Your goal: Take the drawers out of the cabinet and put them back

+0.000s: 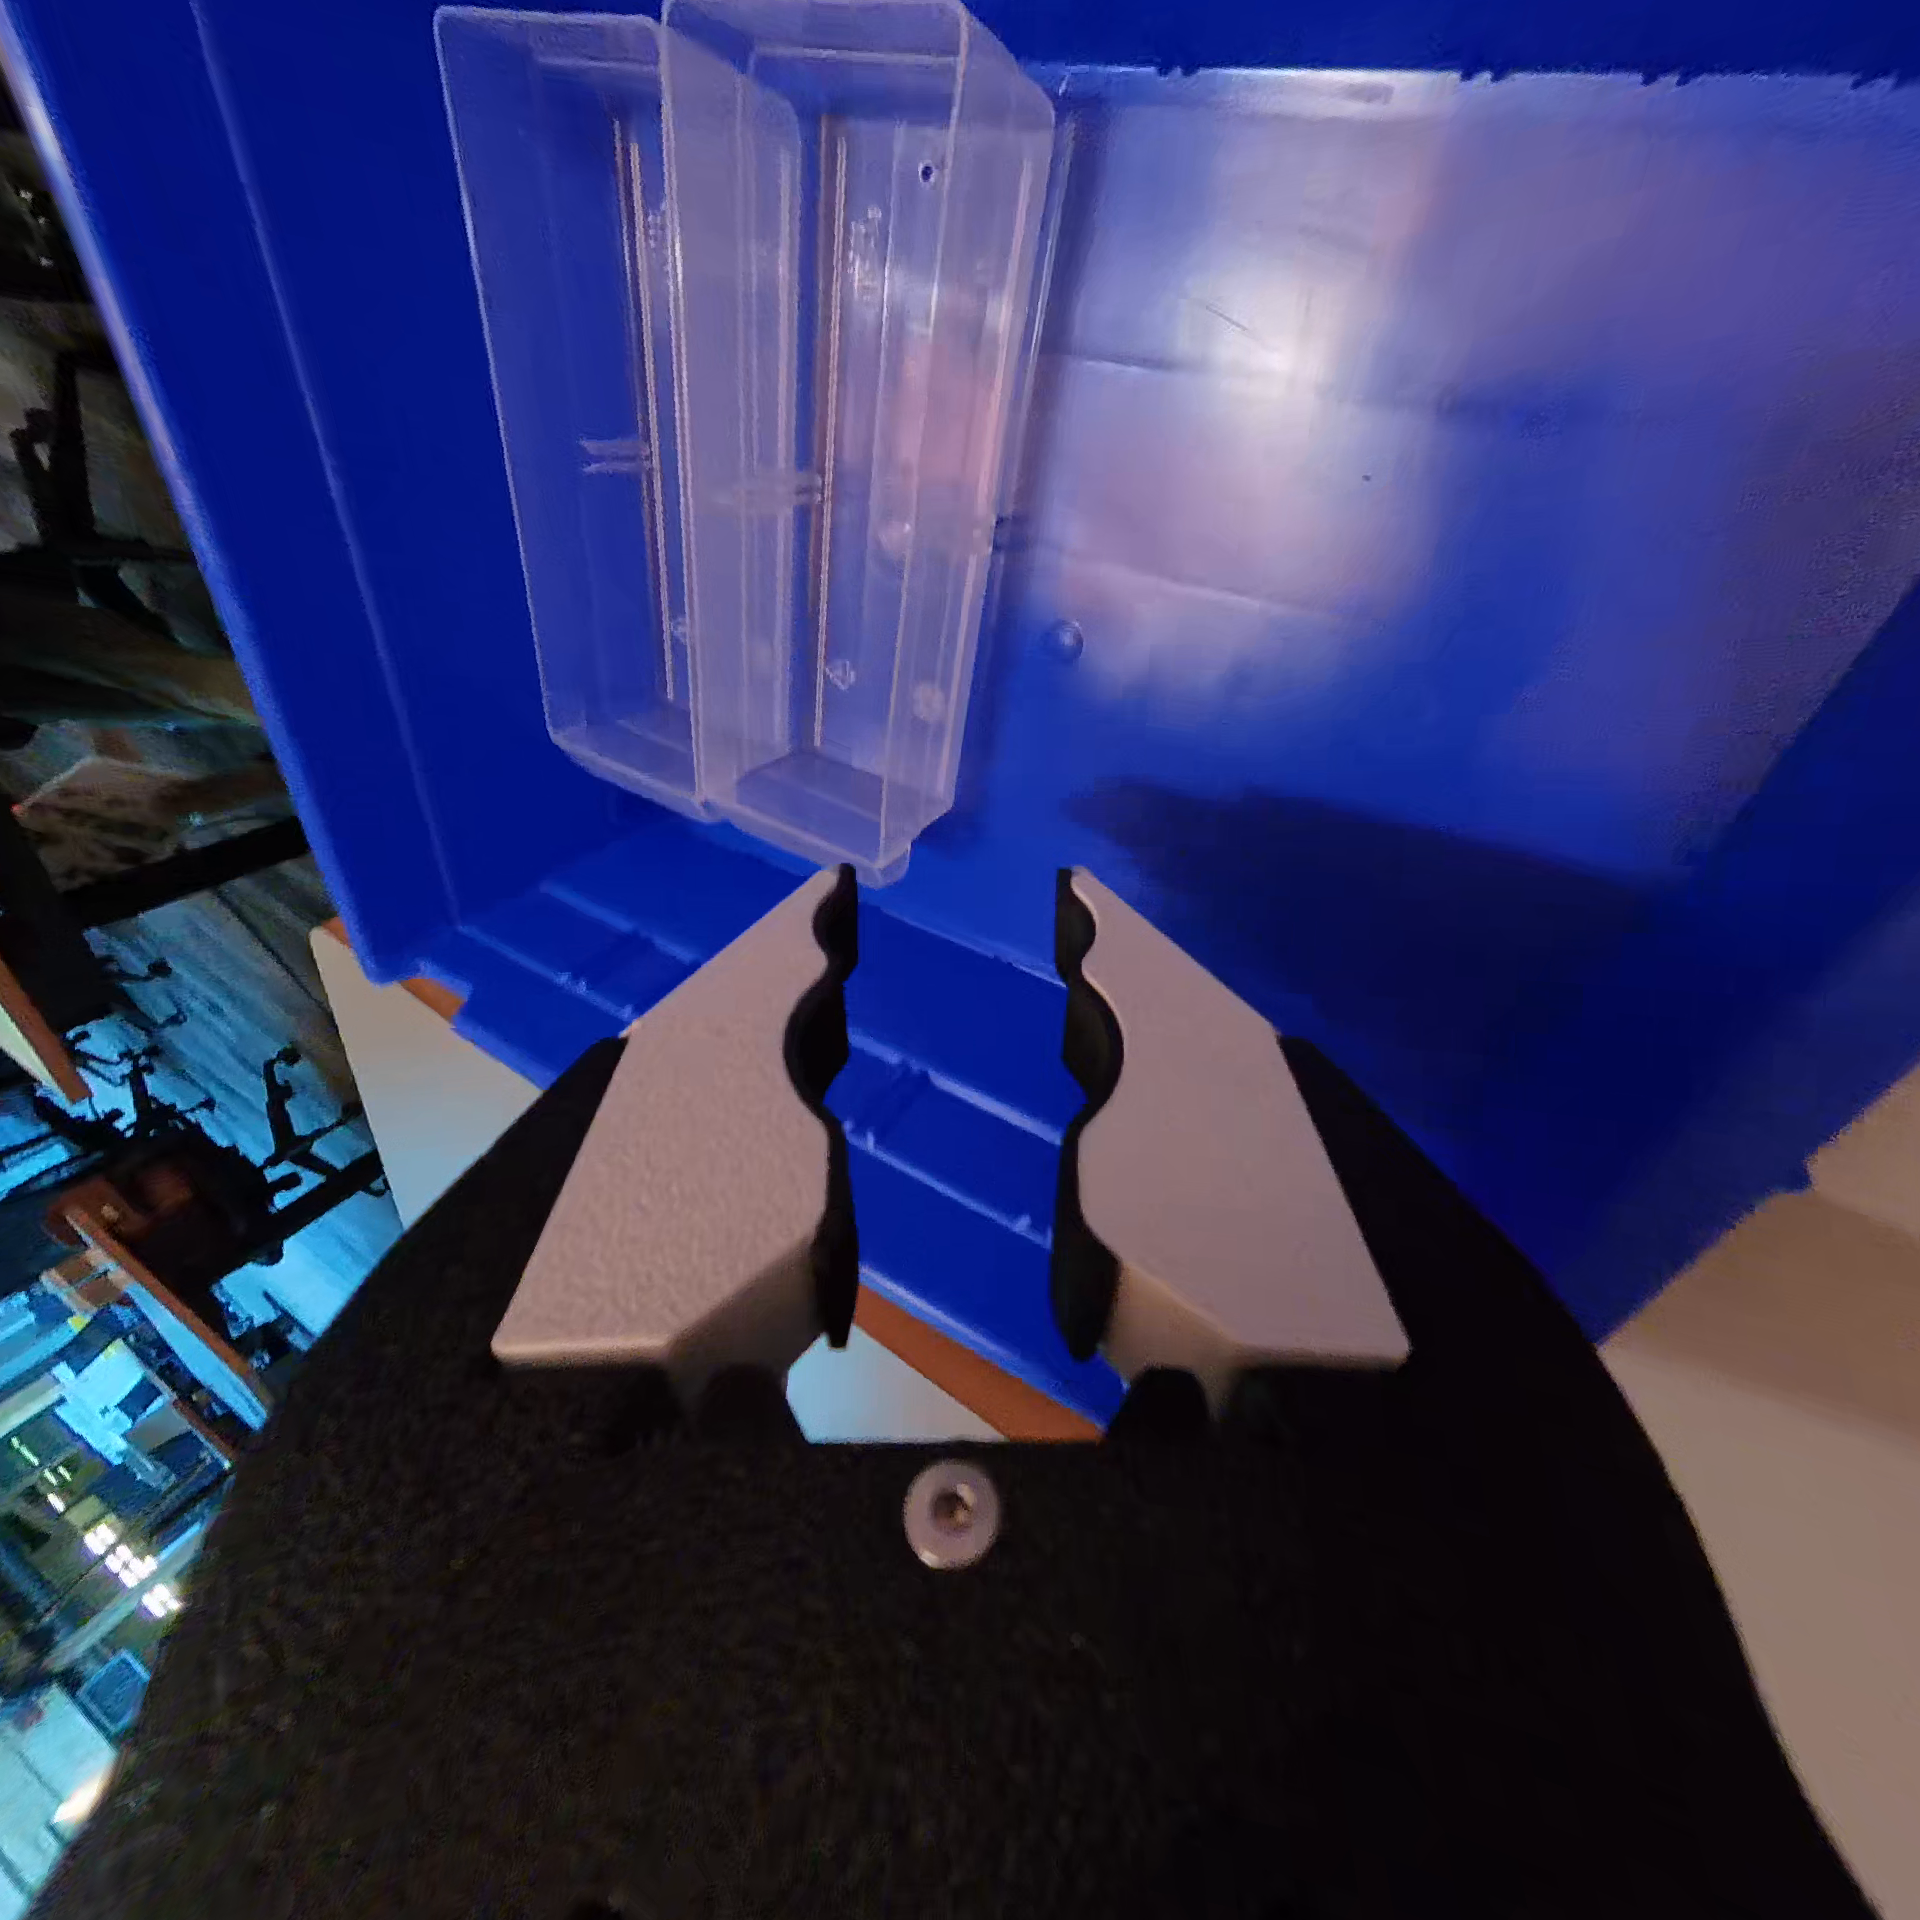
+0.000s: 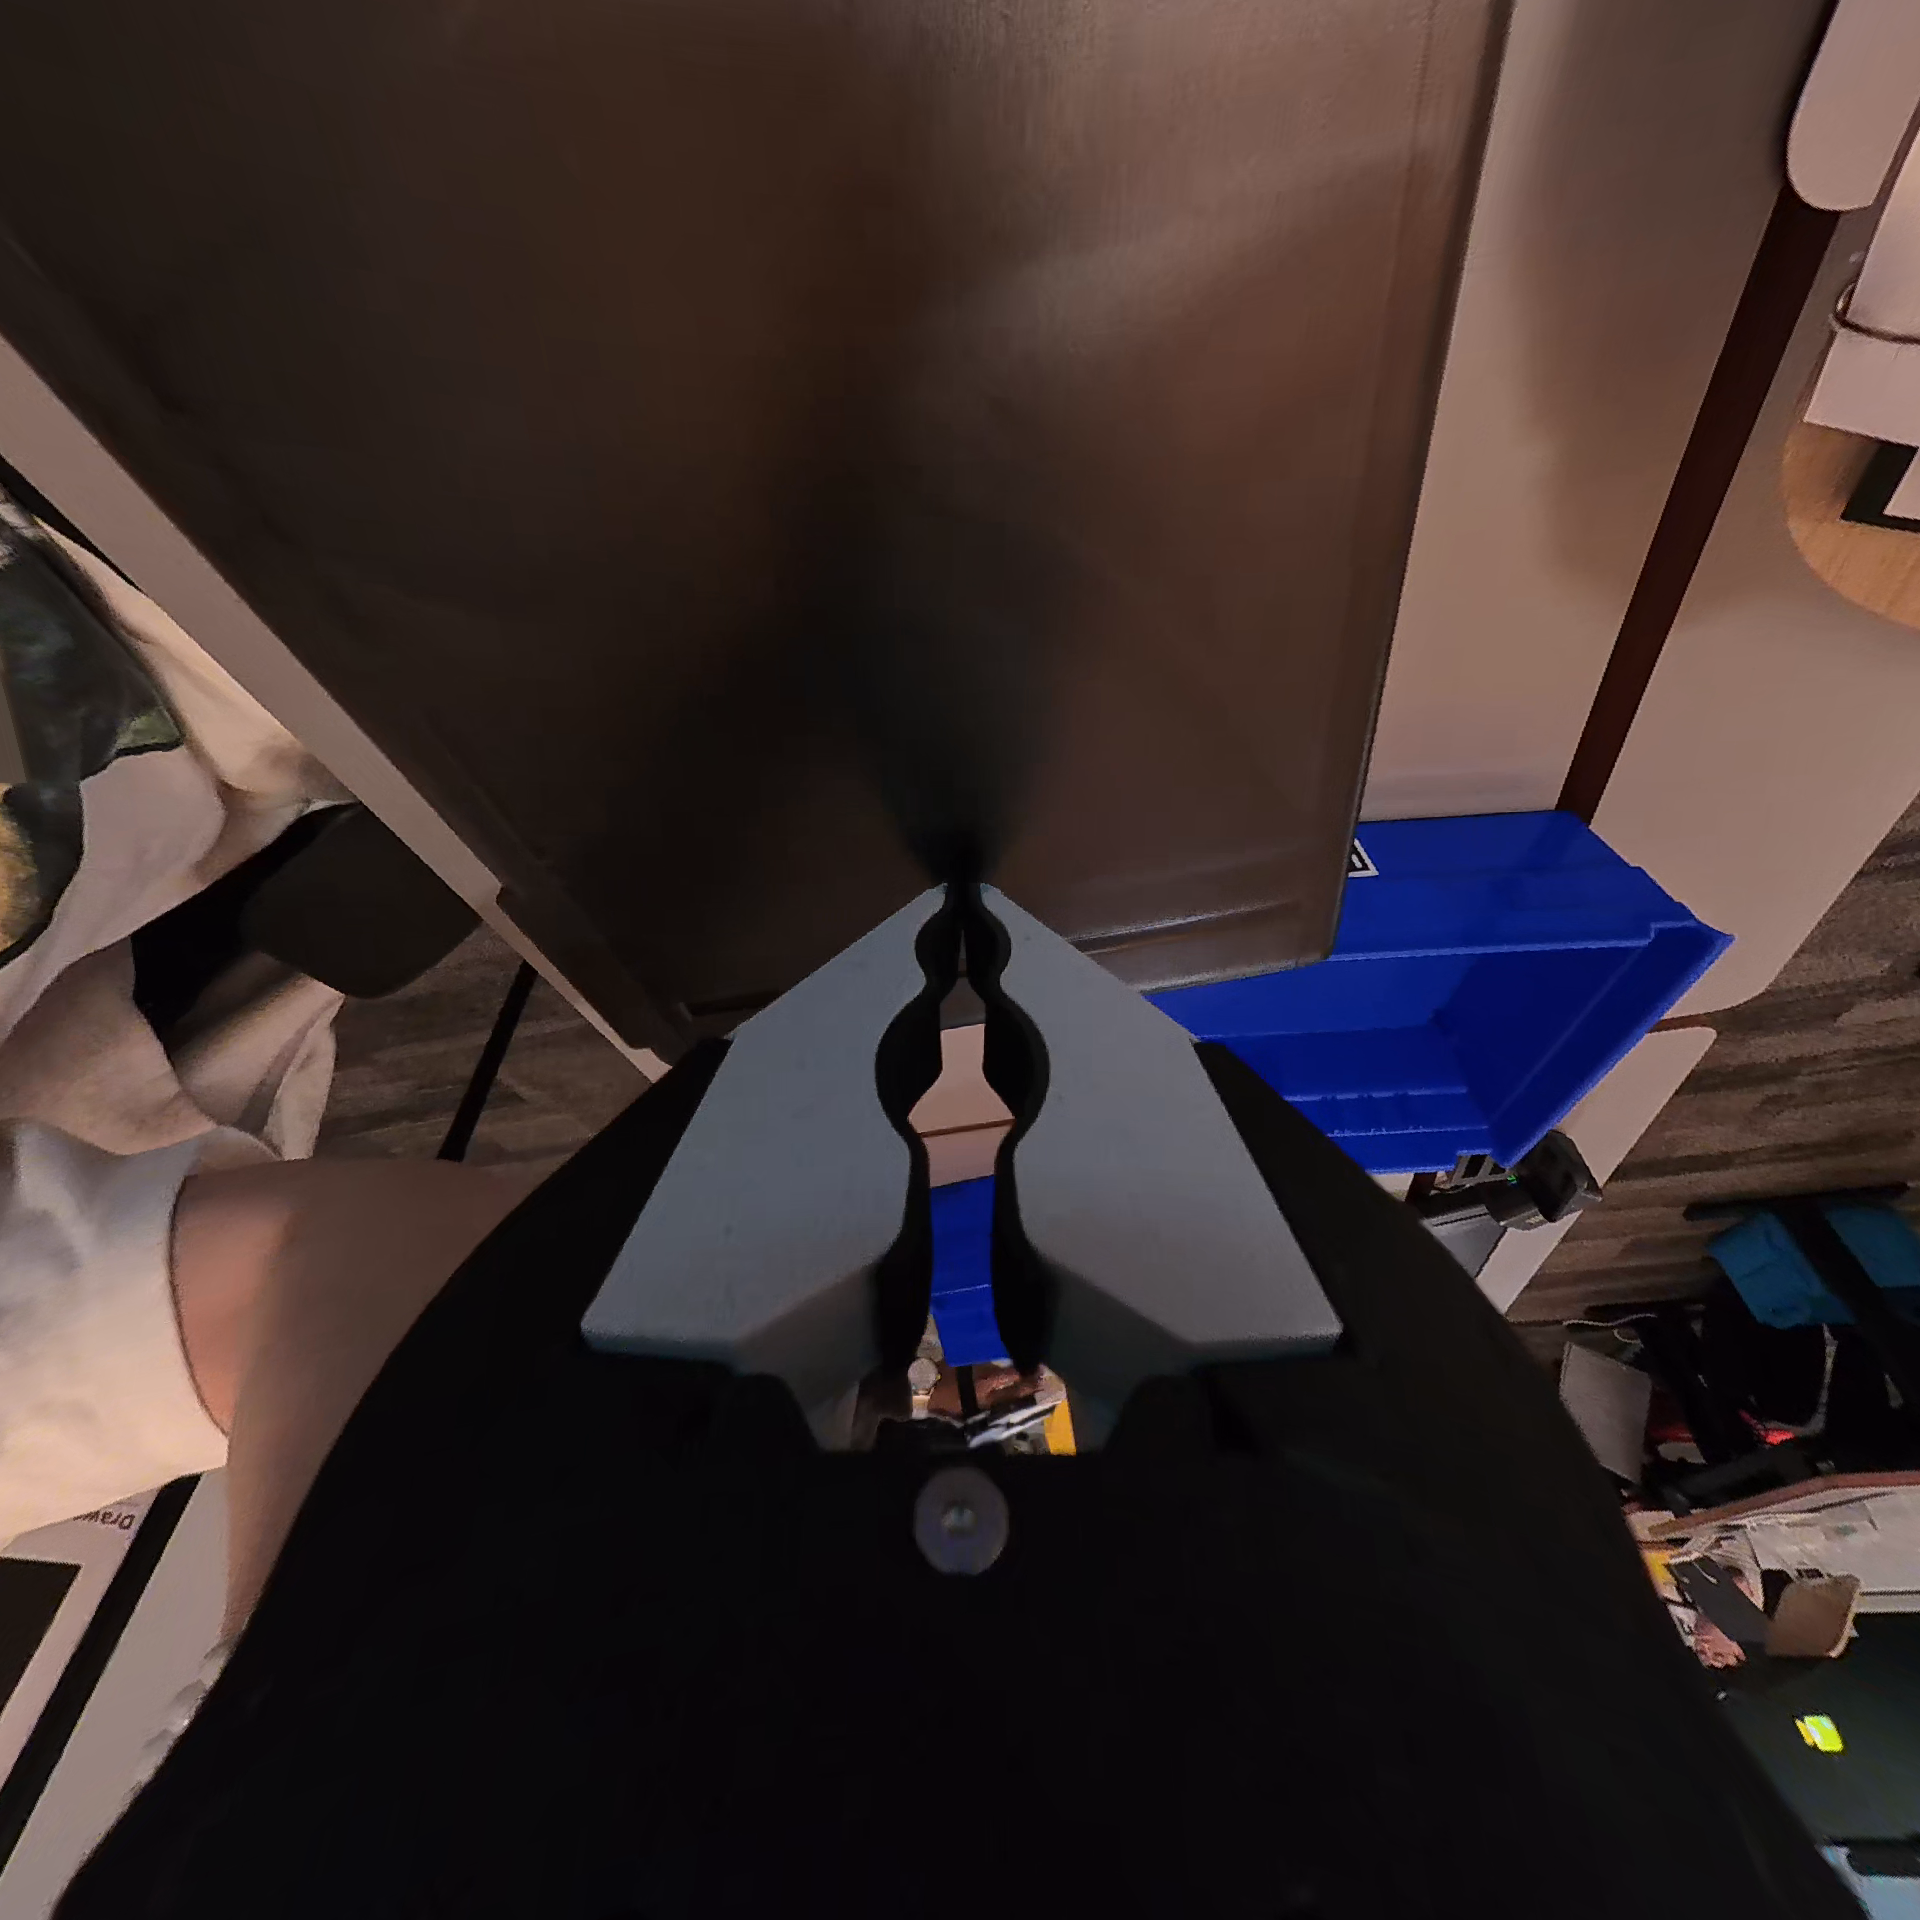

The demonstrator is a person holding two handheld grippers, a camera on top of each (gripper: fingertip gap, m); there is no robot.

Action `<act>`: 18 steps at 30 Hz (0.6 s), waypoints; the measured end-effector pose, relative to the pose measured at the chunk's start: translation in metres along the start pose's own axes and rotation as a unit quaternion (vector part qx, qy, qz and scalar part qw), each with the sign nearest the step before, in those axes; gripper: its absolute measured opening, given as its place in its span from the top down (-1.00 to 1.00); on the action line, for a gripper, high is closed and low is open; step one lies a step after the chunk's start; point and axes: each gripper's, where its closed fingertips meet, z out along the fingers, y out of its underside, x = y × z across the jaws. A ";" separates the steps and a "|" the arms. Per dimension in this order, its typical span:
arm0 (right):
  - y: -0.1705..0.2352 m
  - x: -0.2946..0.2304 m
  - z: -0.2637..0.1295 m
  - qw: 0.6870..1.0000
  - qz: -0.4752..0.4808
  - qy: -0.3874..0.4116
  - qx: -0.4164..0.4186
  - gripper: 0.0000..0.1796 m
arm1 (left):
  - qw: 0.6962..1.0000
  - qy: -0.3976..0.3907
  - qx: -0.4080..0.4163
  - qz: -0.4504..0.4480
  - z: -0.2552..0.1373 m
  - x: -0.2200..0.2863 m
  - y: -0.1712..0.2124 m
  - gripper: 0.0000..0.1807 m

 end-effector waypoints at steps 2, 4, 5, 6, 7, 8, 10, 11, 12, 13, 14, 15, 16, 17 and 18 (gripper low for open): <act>0.000 0.000 0.000 1.000 0.003 -0.002 -0.007 1.00 | 1.000 0.010 -0.011 0.018 0.010 -0.002 0.002 0.61; 0.000 0.000 0.000 1.000 0.003 -0.002 -0.013 1.00 | 0.999 0.010 -0.030 0.037 0.020 -0.007 0.008 0.62; 0.000 0.000 0.000 1.000 0.005 -0.002 -0.016 1.00 | 0.998 0.010 -0.033 0.044 0.024 -0.009 0.009 0.64; 0.000 0.000 0.000 1.000 0.005 -0.002 -0.019 1.00 | 0.998 0.012 -0.031 0.047 0.028 -0.011 0.008 0.65; 0.000 0.000 0.000 1.000 0.004 -0.002 -0.021 1.00 | 0.998 0.012 -0.028 0.047 0.032 -0.014 0.007 0.67; 0.000 0.000 0.000 1.000 0.004 -0.001 -0.022 1.00 | 0.999 0.012 -0.026 0.045 0.035 -0.016 0.006 0.68; 0.000 0.000 0.000 1.000 0.006 -0.004 -0.024 1.00 | 0.998 0.024 -0.028 0.045 0.041 -0.016 0.006 0.73; 0.000 0.000 0.000 1.000 0.006 -0.007 -0.025 1.00 | 0.998 0.030 -0.030 0.048 0.043 -0.015 0.007 0.76; 0.000 0.000 0.000 1.000 0.006 -0.010 -0.026 1.00 | 0.998 0.033 -0.033 0.049 0.046 -0.016 0.008 0.79; 0.000 0.000 0.000 1.000 0.006 -0.014 -0.026 1.00 | 0.997 0.035 -0.036 0.051 0.049 -0.016 0.009 0.81; 0.000 0.000 0.000 0.999 0.008 -0.018 -0.026 1.00 | 0.997 0.037 -0.039 0.053 0.052 -0.015 0.009 0.83; 0.000 0.000 0.000 0.999 0.009 -0.021 -0.025 1.00 | 0.997 0.040 -0.039 0.053 0.054 -0.014 0.009 0.84; 0.000 0.000 0.000 0.999 0.010 -0.022 -0.024 1.00 | 0.997 0.045 -0.041 0.053 0.056 -0.012 0.010 0.89; 0.000 0.000 0.000 0.999 0.011 -0.023 -0.023 1.00 | 0.996 0.051 -0.046 0.052 0.058 -0.010 0.010 0.95; 0.000 0.000 0.000 0.999 0.011 -0.022 -0.023 1.00 | 0.996 0.057 -0.051 0.054 0.059 -0.008 0.011 0.99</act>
